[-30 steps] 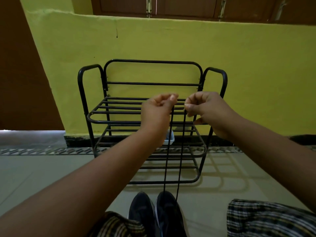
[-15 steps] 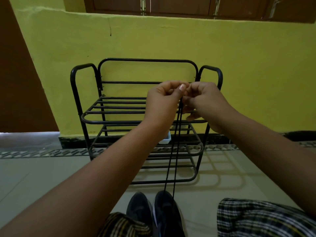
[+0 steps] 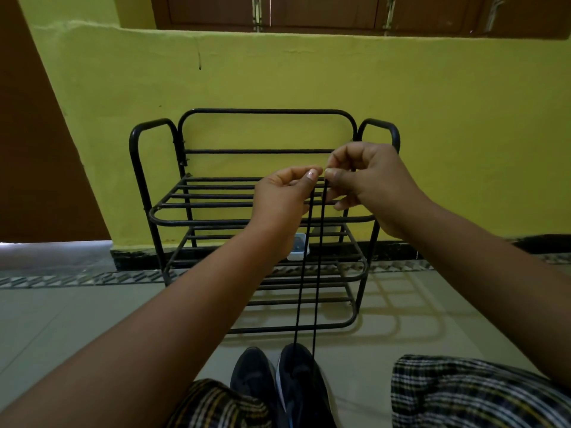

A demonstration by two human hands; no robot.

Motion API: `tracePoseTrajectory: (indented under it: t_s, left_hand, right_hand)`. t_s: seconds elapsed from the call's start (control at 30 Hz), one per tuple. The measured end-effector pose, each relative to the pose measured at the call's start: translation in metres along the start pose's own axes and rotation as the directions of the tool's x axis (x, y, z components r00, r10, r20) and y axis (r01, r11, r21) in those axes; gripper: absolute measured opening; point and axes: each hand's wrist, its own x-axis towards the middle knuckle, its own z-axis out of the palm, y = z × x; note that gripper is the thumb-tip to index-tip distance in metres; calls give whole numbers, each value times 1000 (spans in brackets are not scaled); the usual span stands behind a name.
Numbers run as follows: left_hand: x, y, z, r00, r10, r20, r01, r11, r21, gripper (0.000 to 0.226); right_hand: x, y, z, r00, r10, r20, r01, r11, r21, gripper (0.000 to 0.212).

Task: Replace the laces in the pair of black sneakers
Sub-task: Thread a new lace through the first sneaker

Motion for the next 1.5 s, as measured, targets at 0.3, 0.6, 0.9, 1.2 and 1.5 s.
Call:
tracePoseTrajectory:
  t_s: [0.3,0.6,0.9,1.2,1.5]
  left_hand:
    - [0,1,-7,959,-179,218,216,963,-160,14]
    - [-4,0,-12,980,-62,189,91,985,-145,26]
    - [-10,-4,-8,970,-114,217,140,984,-109,10]
    - [-17,1,-2,982,-34,185,14,994,108,11]
    - [-11,-7,11,991,85,103,-99,986,138,13]
  right_hand:
    - [-2,5,-2,999,-9,50,8,1000,12,9]
    - [-9,14,-11,962,107,250,-158,969,192,11]
    - [-17,13,-9,982,95,163,-127,973,195,8]
    - [-18,1,-4,998,50,-48,-48,997,56,16]
    - [-12,-1,4,992,-61,-108,57,997,-43,13]
